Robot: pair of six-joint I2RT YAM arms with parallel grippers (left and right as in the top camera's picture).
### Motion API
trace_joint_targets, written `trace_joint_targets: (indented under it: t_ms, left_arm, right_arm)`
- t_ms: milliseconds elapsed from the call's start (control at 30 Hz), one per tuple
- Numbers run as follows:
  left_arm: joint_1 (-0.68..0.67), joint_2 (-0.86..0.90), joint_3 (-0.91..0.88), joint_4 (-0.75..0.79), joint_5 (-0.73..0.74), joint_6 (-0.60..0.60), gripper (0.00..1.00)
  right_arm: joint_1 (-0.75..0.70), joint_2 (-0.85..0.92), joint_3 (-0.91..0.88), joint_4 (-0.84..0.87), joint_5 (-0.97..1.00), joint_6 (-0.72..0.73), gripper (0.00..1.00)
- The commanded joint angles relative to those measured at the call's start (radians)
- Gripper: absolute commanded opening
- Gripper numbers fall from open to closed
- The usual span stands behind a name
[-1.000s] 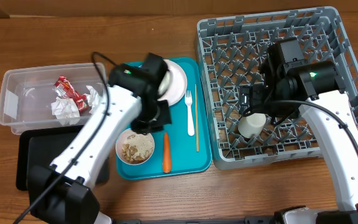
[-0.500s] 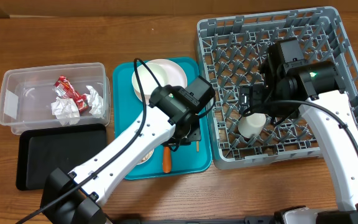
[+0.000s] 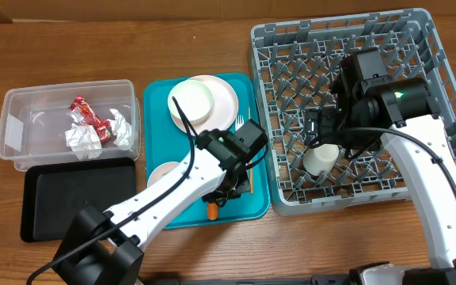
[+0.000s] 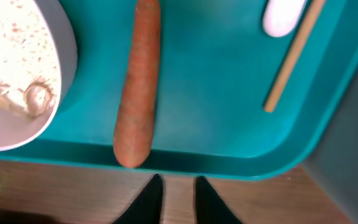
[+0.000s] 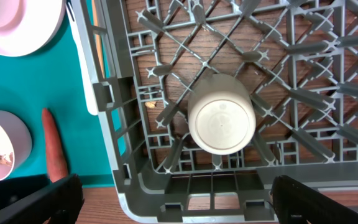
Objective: Sort waste into correct bins and load items into the dishwasher
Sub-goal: 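Reach the left gripper right over the tray to the orange carrot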
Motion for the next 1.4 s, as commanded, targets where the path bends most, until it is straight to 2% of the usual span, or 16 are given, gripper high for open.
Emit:
trace_joint_targets:
  t_ms: [0,167,533,733,900,1033,1167,1367]
  left_arm:
    - [-0.005,-0.006,-0.037,0.01,-0.034,0.007,0.29]
    - [0.0,-0.005,-0.046,0.015,-0.097,0.071,0.46]
    - [0.0,0.01,-0.05,0.05,-0.11,0.175,0.46]
    - [0.001,0.034,-0.051,0.066,-0.103,0.174,0.47]
    - [0.001,0.075,-0.051,0.07,-0.104,0.174,0.63]
    - [0.001,0.129,-0.051,0.08,-0.094,0.174,0.63]
    - [0.01,0.153,-0.051,0.081,-0.076,0.176,0.59]
    - [0.031,0.153,-0.051,0.081,-0.057,0.19,0.6]
  right_arm:
    - [0.003,-0.011,0.02,0.005,-0.004,-0.006,1.0]
    - [0.003,-0.011,0.02,0.005,-0.004,-0.006,1.0]
    - [0.003,-0.011,0.02,0.005,-0.004,-0.006,1.0]
    - [0.003,-0.011,0.02,0.005,-0.004,-0.006,1.0]
    - [0.003,-0.011,0.02,0.005,-0.004,-0.006,1.0]
    - [0.003,-0.011,0.02,0.005,-0.005,-0.006,1.0]
    - [0.003,-0.011,0.02,0.005,-0.004,-0.006,1.0]
    - [0.003,-0.011,0.02,0.005,-0.004,-0.006,1.0]
